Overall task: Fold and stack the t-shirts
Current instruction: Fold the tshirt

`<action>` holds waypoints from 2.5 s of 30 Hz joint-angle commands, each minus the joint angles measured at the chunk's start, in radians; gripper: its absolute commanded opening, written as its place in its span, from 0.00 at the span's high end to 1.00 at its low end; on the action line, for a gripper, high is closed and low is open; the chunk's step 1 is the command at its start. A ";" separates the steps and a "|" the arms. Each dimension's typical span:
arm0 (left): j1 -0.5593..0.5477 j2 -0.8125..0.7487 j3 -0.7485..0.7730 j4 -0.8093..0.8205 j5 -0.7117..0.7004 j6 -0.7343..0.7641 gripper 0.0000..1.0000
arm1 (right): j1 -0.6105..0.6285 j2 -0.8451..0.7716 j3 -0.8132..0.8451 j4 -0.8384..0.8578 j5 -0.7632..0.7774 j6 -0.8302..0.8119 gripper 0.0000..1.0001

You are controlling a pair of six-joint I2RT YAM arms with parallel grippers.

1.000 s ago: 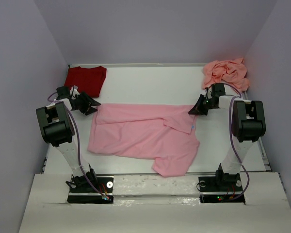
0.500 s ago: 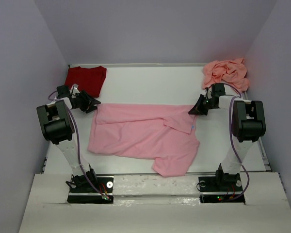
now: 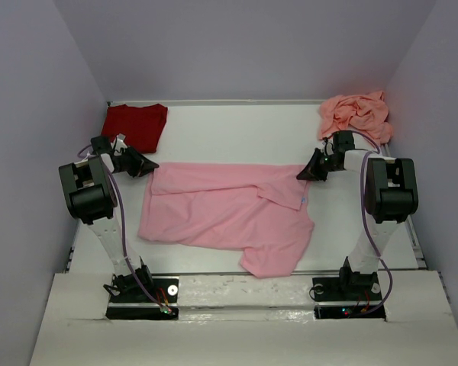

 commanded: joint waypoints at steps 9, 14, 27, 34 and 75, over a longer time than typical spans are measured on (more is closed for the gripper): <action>0.006 0.028 0.080 -0.021 0.050 0.005 0.80 | 0.008 0.004 0.006 0.022 0.018 -0.023 1.00; 0.006 0.059 0.123 -0.025 0.053 -0.001 0.80 | 0.008 0.004 0.004 0.022 0.018 -0.024 1.00; 0.005 0.135 0.229 -0.027 0.087 -0.036 0.80 | 0.008 0.008 0.006 0.022 0.017 -0.026 1.00; 0.006 0.146 0.280 -0.033 0.098 -0.058 0.85 | 0.008 0.013 0.009 0.022 0.017 -0.027 1.00; 0.011 -0.061 0.108 -0.229 -0.005 0.152 0.54 | 0.008 0.030 0.024 0.022 -0.003 -0.026 1.00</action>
